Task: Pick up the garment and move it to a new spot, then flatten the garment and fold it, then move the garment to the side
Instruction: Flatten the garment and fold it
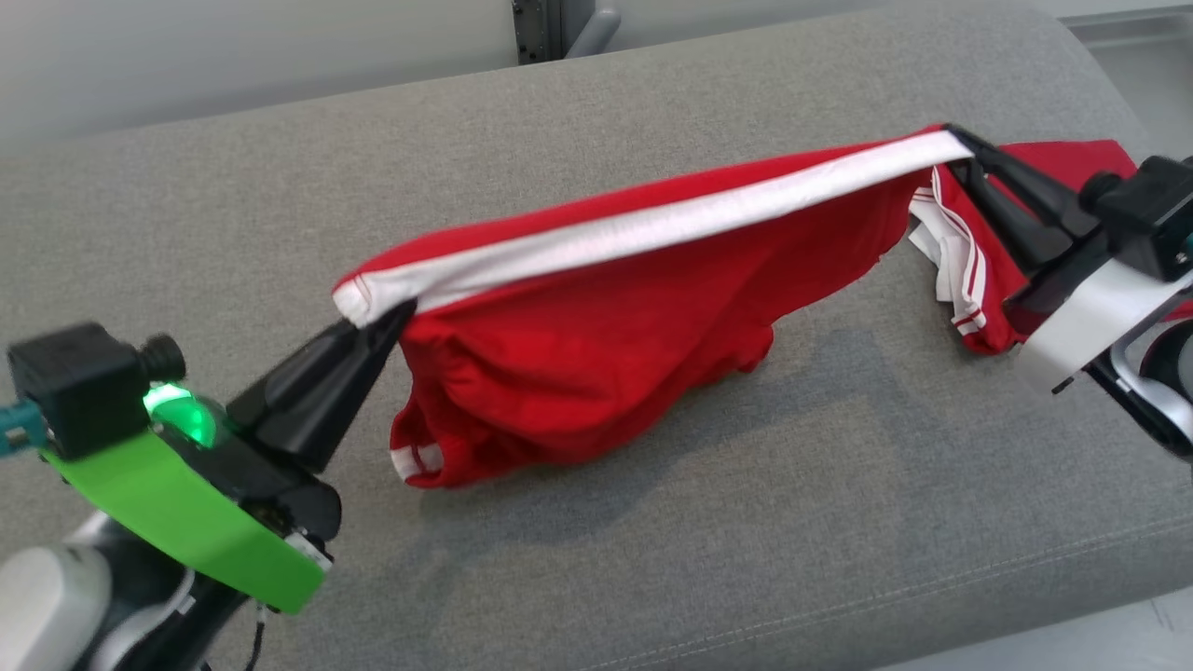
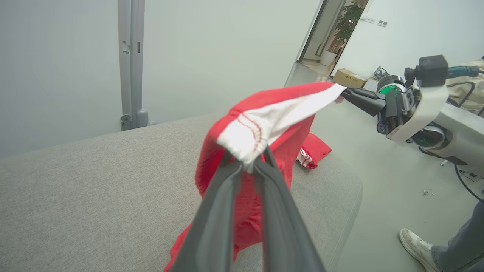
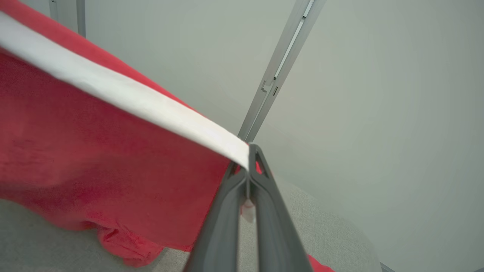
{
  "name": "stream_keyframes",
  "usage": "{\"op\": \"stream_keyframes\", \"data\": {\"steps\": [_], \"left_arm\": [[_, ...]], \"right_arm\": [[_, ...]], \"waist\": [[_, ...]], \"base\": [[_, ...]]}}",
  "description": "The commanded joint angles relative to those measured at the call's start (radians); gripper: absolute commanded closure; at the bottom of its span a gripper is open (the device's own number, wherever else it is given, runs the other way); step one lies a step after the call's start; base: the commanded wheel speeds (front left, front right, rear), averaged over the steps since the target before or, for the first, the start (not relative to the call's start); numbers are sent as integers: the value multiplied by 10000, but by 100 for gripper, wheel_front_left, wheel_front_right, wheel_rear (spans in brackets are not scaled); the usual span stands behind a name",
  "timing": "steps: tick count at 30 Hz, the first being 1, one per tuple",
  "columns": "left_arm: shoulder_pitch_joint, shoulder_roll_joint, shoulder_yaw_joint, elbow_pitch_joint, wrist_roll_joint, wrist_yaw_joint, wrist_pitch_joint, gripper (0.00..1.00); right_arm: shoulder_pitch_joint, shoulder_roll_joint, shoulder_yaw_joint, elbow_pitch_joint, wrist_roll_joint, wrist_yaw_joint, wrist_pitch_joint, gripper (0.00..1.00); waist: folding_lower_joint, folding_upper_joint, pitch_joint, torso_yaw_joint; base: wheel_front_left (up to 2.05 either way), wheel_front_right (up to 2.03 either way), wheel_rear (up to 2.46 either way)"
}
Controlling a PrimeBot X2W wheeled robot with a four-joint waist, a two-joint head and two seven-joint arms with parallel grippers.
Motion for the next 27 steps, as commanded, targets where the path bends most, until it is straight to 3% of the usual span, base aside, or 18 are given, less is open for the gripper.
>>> {"op": "stream_keyframes", "data": {"steps": [1, 4, 7, 12, 15, 19, 23, 25, 27], "left_arm": [[-387, 161, 175, -165, -254, 88, 197, 100], [-1467, 625, 461, -317, -296, 177, 1076, 100], [-3033, 700, 587, 152, -396, 193, 1957, 100], [-6126, 138, 416, 2098, -92, 70, 3061, 100], [-8025, -357, 294, 3736, 522, -34, 3130, 100], [-10334, -1101, 299, 6144, 1715, -62, 2121, 100], [-12107, -1500, 221, 8124, 3410, 14, -92, 100], [-12614, -1820, 139, 9497, 3997, -120, -1610, 100], [-12511, -1955, -121, 10251, 4348, -352, -2495, 100]], "right_arm": [[15, -43, -180, -243, 96, -24, 137, 100], [-503, -246, -437, -904, 169, -24, 681, 100], [-1426, -389, -242, -1191, 332, -24, 1134, 100], [-3931, -317, 181, -481, 359, -24, 1494, 100], [-5669, 244, 284, 567, 275, -24, 1326, 100], [-7942, 1251, 345, 2417, -626, -35, 566, 100], [-9552, 2612, -336, 4351, -2036, -36, -862, 100], [-9975, 3521, -784, 5597, -3051, -36, -1807, 100], [-9678, 4026, -987, 6152, -3494, -36, -2182, 100]], "waist": [[0, 87, 364, -144], [0, 87, 1014, -254], [0, 87, 1895, -236], [0, 87, 3464, -95], [0, 87, 4240, -41], [0, 87, 4883, -93], [0, 87, 5436, -267], [0, 87, 5707, -379], [0, 87, 5784, -369]], "base": [[0, 0, 0], [0, 0, 0], [0, 0, 0], [0, 0, 0], [0, 0, 0], [0, 0, 0], [0, 0, 0], [0, 0, 0], [0, 0, 0]]}}
